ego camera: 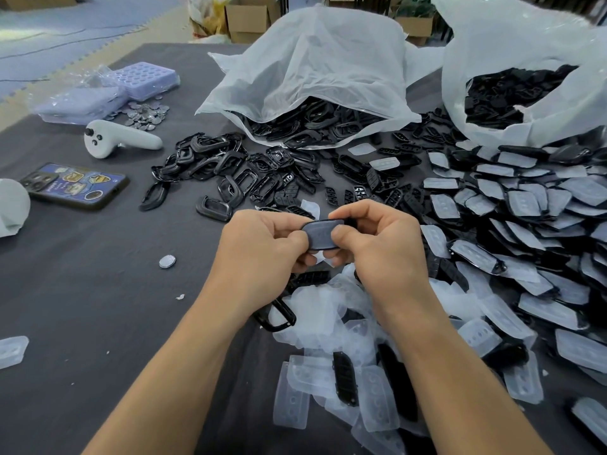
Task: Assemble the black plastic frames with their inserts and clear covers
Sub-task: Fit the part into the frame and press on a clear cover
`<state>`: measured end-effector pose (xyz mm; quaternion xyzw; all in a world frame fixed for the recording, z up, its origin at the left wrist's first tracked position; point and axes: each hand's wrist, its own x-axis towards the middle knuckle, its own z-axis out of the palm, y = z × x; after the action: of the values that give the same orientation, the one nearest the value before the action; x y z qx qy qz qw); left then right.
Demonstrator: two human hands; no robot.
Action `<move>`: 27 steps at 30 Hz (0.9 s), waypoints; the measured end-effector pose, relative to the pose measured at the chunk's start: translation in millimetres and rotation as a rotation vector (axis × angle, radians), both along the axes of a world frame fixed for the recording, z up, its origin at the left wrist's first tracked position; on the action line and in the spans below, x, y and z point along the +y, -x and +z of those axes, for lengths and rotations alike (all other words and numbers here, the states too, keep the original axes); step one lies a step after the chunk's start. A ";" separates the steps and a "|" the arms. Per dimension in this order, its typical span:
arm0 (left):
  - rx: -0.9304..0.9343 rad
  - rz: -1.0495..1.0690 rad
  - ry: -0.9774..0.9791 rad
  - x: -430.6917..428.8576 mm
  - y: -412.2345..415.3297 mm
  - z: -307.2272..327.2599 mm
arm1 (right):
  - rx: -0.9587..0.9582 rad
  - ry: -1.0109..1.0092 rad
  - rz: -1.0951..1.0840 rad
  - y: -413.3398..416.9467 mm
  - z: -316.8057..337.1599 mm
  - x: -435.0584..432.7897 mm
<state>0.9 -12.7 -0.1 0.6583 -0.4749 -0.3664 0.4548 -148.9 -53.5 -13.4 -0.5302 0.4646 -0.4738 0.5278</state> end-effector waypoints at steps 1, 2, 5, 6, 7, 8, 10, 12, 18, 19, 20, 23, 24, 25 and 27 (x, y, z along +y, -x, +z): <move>0.013 0.014 -0.004 -0.3 0.4 0.3 | 0.005 0.004 0.002 -0.9 0.1 0.8; 0.016 0.036 -0.001 -0.4 1.0 0.3 | 0.013 0.014 0.004 -1.9 0.3 1.7; -0.016 0.096 0.023 0.5 2.7 0.1 | 0.063 0.054 0.000 -3.8 0.1 5.2; -0.030 0.093 0.024 0.9 2.9 0.0 | 0.092 0.067 -0.009 -4.0 0.0 5.7; -0.035 0.078 0.023 1.3 2.9 -0.2 | 0.118 0.077 -0.018 -4.3 0.0 5.8; -0.030 0.055 0.020 1.4 2.6 -0.7 | 0.129 0.080 -0.027 -4.3 -0.1 5.7; -0.011 0.015 0.015 1.4 1.6 -2.3 | 0.107 0.067 -0.037 -4.0 -0.3 4.8; 0.035 -0.007 0.007 1.2 1.5 -3.2 | 0.099 0.057 -0.042 -3.3 -0.3 3.7; 0.183 0.014 -0.009 -0.1 0.0 -2.2 | 0.043 0.037 -0.002 -6.1 -2.6 3.4; 0.197 0.017 -0.007 0.0 0.0 -2.0 | 0.038 0.036 0.004 -6.2 -2.5 3.3; 0.211 0.014 -0.009 0.1 0.6 -1.8 | 0.036 0.035 0.007 -6.0 -2.7 2.8; 0.296 -0.030 -0.042 1.4 1.6 -0.8 | 0.034 0.043 0.001 -3.5 -3.6 0.0; 0.319 -0.048 -0.061 1.7 0.5 -0.6 | 0.041 0.053 -0.004 -2.7 -3.8 -0.5; 0.323 -0.068 -0.083 2.0 -1.3 -0.5 | 0.054 0.065 -0.009 -2.2 -3.6 -0.6; 0.290 -0.089 -0.111 2.0 -4.6 0.0 | 0.078 0.085 -0.011 -1.8 -2.9 -0.3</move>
<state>5.6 -10.7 -0.1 0.6010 -0.4118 -0.5031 0.4648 -147.1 -53.8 -16.3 -0.5675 0.4673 -0.4750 0.4837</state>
